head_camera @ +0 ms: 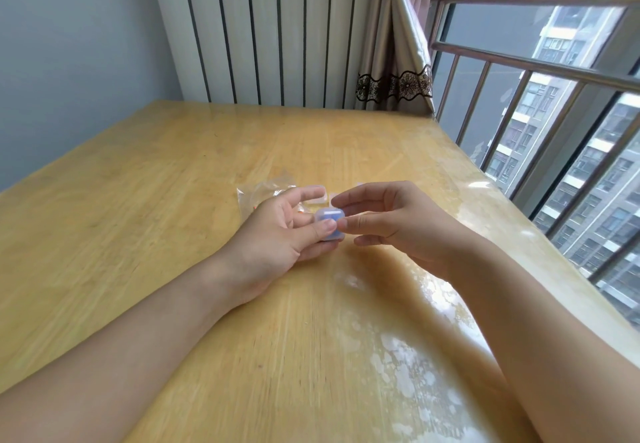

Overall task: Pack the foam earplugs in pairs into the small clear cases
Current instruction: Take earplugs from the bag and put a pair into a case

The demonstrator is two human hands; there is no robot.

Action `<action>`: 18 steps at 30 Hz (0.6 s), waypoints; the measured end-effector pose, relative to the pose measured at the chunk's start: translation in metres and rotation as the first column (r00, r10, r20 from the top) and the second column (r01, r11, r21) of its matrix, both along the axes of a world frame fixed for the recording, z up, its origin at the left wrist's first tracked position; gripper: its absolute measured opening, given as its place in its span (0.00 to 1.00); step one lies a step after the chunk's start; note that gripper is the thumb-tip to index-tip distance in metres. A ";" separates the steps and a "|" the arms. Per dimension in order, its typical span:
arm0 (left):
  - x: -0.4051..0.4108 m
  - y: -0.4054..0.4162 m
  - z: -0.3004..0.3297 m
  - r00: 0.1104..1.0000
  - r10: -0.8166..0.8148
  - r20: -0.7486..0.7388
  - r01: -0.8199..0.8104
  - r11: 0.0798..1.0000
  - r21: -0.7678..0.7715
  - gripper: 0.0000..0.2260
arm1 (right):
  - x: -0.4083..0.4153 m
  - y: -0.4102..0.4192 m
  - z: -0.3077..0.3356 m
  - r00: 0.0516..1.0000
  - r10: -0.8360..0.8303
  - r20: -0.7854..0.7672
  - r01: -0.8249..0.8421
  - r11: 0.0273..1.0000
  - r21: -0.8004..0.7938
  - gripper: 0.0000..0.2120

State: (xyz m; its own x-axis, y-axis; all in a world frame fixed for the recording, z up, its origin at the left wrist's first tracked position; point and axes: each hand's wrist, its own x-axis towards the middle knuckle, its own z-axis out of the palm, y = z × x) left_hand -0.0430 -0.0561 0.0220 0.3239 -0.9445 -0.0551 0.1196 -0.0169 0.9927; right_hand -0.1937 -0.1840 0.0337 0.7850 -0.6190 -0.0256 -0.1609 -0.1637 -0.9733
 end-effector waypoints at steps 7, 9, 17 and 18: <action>-0.003 -0.003 -0.009 0.984 -0.063 0.166 0.060 0.998 0.023 0.23 | 0.000 -0.002 0.000 0.996 0.063 -0.059 -0.074 0.978 -0.193 0.07; -0.003 -0.004 -0.010 0.982 -0.066 0.175 0.063 0.998 0.021 0.22 | 0.002 -0.001 0.000 0.993 0.089 -0.072 -0.106 0.957 -0.272 0.06; -0.004 -0.007 -0.011 0.968 0.134 0.214 -0.118 0.989 -0.087 0.16 | -0.002 -0.004 0.006 0.984 0.066 -0.163 -0.123 0.921 -0.368 0.07; -0.003 -0.007 -0.010 0.960 0.166 0.224 -0.145 0.984 -0.108 0.15 | -0.005 -0.007 0.008 0.987 0.025 -0.160 -0.088 0.910 -0.404 0.06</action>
